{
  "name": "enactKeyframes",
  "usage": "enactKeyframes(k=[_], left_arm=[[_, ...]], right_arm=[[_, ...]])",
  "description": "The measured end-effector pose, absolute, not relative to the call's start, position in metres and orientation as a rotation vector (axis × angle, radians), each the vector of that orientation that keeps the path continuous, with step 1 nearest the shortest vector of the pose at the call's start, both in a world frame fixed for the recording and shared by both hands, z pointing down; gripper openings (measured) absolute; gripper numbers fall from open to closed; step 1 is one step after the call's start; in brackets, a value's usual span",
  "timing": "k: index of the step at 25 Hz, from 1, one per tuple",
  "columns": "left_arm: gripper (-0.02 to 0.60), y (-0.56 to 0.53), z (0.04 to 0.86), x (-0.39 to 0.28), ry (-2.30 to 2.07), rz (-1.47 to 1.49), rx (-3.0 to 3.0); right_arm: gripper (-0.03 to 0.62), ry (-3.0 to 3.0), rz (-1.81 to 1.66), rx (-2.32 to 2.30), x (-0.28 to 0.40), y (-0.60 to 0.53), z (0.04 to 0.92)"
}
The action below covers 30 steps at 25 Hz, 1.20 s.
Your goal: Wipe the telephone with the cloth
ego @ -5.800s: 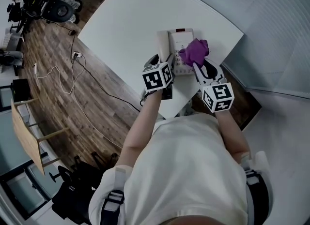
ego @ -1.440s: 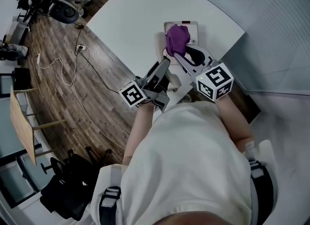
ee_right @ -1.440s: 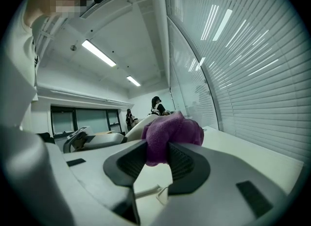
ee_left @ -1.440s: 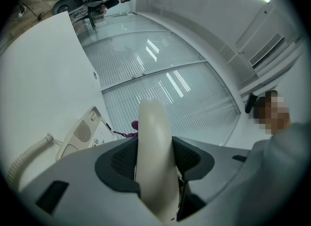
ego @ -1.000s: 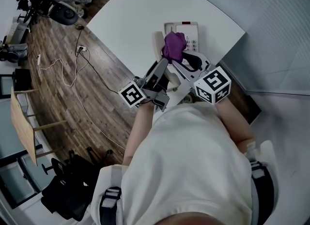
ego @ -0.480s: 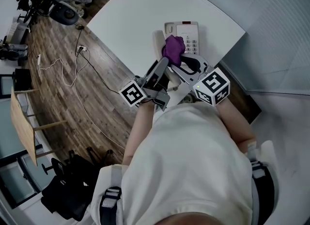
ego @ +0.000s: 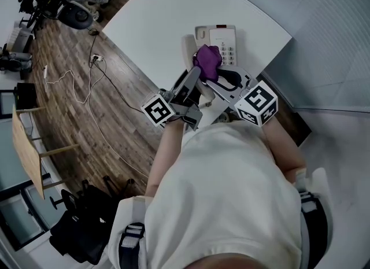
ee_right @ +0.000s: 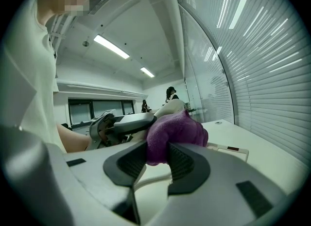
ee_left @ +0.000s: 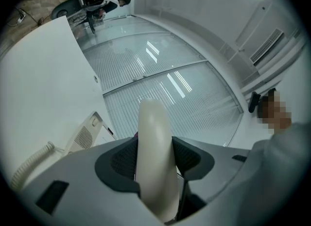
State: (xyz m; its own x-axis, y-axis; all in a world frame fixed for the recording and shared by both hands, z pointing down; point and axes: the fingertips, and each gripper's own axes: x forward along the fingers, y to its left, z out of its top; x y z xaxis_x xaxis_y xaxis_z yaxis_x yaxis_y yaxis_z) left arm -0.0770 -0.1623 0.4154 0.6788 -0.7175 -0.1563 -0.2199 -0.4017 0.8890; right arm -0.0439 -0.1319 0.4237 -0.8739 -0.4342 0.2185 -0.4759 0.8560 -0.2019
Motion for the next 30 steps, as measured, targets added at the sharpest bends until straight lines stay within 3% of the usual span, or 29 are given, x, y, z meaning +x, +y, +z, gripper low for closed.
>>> enactKeyframes(k=[30], left_arm=[[0.224,-0.174,0.416,-0.093,-0.809,-0.674,1.953]], right_arm=[[0.132,-2.830,0.464,0.635,-0.021,-0.107,0.447]])
